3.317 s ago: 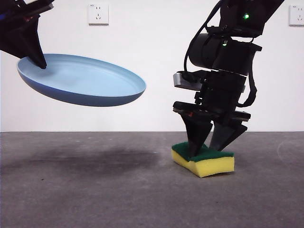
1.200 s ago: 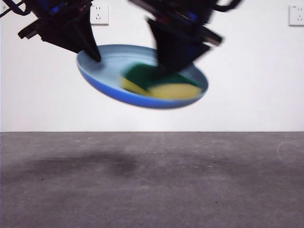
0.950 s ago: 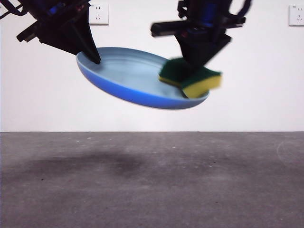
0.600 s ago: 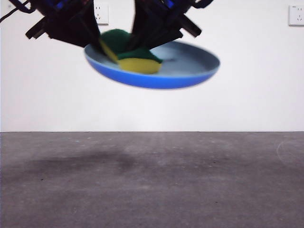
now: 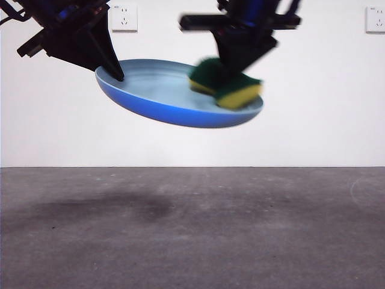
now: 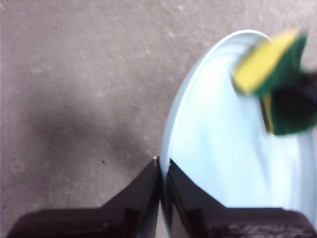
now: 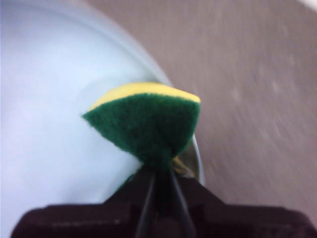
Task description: Pick up the plate,pick up the cloth,clean the plate with the cloth
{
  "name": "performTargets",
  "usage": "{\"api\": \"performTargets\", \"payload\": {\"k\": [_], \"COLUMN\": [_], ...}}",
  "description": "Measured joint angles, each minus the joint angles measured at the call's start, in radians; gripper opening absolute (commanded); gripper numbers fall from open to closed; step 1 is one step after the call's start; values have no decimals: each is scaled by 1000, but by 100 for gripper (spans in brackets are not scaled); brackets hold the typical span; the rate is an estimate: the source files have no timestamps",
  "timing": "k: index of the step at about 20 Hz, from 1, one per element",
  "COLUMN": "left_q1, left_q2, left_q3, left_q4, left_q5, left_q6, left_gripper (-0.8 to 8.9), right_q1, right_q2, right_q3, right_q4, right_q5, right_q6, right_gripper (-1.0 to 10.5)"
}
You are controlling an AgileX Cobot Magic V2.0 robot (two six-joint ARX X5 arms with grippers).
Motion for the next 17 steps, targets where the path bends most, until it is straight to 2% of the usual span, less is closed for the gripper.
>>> {"api": "performTargets", "payload": {"k": [3, 4, 7, 12, 14, 17], "left_q1": [-2, -3, 13, 96, 122, 143], "left_q2": [0, 0, 3, 146, 232, 342], "left_q3": [0, 0, 0, 0, 0, 1], "left_q4": [-4, -4, -5, 5, 37, 79], "left_q5": [-22, -71, -295, -293, -255, -249], "left_q6": [21, 38, 114, 162, 163, 161], "left_gripper": [-8, -8, -8, -8, -8, -4], "right_q1": [4, 10, 19, 13, 9, 8], "right_q2": [-1, -2, -29, -144, -199, -283], "right_q3": [0, 0, 0, 0, 0, 0], "right_q4": [144, 140, 43, -132, -179, -226], "right_q5": [-233, -263, -241, -153, -145, -143], "right_q6": [1, 2, 12, 18, 18, 20], "right_gripper": [-12, -12, -12, -11, -11, -11]}}
